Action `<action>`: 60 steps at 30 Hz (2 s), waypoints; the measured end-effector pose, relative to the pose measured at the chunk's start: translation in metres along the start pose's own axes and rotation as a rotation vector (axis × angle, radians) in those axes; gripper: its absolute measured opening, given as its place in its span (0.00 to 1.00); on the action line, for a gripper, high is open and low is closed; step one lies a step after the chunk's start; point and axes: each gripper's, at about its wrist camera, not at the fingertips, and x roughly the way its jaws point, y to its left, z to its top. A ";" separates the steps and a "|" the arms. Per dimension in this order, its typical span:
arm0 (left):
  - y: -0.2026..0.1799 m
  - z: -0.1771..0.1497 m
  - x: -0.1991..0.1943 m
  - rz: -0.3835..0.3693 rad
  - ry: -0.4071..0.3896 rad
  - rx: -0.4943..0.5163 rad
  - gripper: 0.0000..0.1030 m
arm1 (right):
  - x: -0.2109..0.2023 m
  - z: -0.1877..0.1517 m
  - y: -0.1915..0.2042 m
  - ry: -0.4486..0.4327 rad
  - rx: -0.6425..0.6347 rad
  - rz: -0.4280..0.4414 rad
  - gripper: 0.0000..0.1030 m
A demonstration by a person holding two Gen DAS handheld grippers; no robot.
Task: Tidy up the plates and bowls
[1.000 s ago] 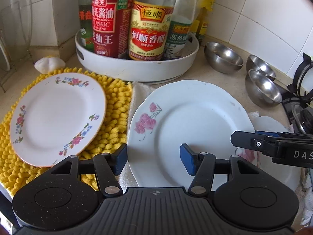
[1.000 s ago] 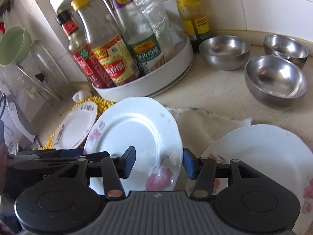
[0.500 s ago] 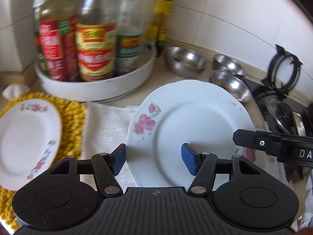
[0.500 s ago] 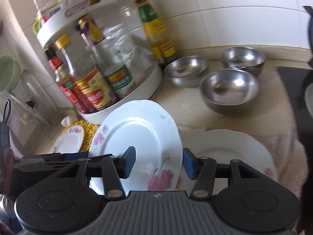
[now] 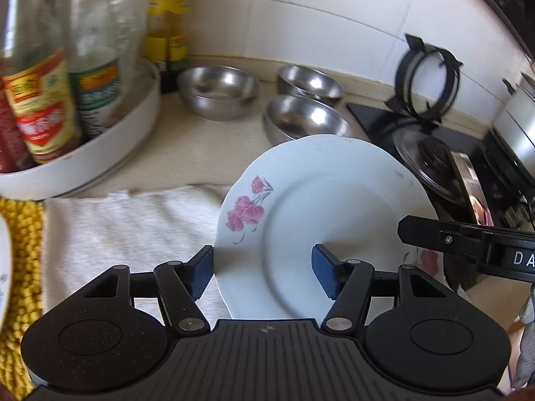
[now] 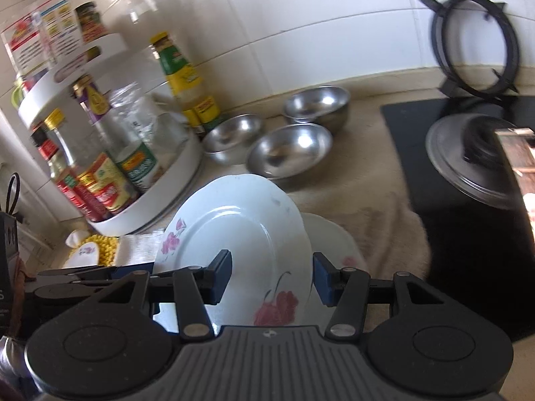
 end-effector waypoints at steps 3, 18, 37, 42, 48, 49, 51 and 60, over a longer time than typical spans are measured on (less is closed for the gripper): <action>-0.008 0.000 0.006 -0.009 0.015 0.021 0.67 | 0.000 -0.003 -0.007 0.006 0.016 -0.019 0.66; -0.017 -0.005 0.031 0.001 0.062 0.014 0.67 | 0.023 -0.009 -0.024 0.042 -0.001 -0.068 0.67; -0.012 -0.003 0.001 0.034 -0.004 -0.020 0.70 | 0.006 -0.005 -0.016 -0.017 -0.068 0.010 0.67; -0.014 -0.004 -0.010 0.071 -0.024 -0.034 0.73 | 0.007 -0.003 -0.011 -0.007 -0.096 0.070 0.67; -0.006 -0.013 -0.027 0.129 -0.039 -0.095 0.75 | 0.015 -0.002 0.000 0.033 -0.149 0.153 0.74; -0.003 -0.015 -0.031 0.142 -0.041 -0.110 0.75 | 0.016 -0.002 0.004 0.036 -0.159 0.171 0.74; 0.003 -0.020 -0.038 0.172 -0.044 -0.143 0.76 | 0.020 -0.002 0.011 0.044 -0.182 0.205 0.74; 0.051 -0.048 -0.083 0.322 -0.091 -0.310 0.77 | 0.045 -0.006 0.067 0.132 -0.309 0.320 0.74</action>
